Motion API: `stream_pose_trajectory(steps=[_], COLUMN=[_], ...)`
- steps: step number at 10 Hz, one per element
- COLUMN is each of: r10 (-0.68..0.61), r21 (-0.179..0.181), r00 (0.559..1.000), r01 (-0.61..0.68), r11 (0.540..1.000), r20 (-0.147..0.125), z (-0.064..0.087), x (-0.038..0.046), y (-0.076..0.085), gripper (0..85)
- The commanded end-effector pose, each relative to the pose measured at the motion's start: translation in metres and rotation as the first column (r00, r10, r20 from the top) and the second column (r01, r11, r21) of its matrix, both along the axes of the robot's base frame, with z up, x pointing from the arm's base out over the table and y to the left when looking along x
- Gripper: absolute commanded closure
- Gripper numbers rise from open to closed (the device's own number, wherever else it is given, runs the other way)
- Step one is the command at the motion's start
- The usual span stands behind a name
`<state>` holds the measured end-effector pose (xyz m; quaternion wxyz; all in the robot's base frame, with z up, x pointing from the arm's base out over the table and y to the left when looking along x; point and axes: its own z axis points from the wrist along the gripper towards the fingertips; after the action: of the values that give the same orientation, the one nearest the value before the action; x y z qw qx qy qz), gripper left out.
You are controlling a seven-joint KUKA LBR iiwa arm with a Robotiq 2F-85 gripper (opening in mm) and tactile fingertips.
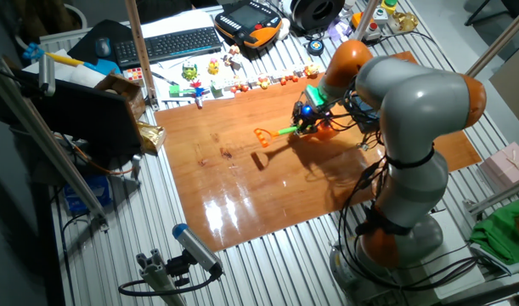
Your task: Use a shovel to scoop up an object
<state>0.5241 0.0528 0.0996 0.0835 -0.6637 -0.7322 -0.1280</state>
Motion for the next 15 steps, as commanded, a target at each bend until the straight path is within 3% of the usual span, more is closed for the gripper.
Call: stream_pose_trajectory(steps=[1,9,12,15], r10=[-0.012,-0.124,-0.158,-0.165], r21=[-0.003,-0.011,-0.050,-0.041], r00=[1.000,0.992,0.987,0.986], r01=[0.012,0.124,0.160,0.166], r11=[1.000,0.992,0.986,0.985], r20=[-0.001,0.009,0.036,0.031], z=[0.000,-0.015,-0.026,-0.029], x=[-0.0017,-0.0202,-0.0236,-0.0244], y=[0.005,0.040,0.050,0.052], gripper=[84.3,84.3,84.3,81.7])
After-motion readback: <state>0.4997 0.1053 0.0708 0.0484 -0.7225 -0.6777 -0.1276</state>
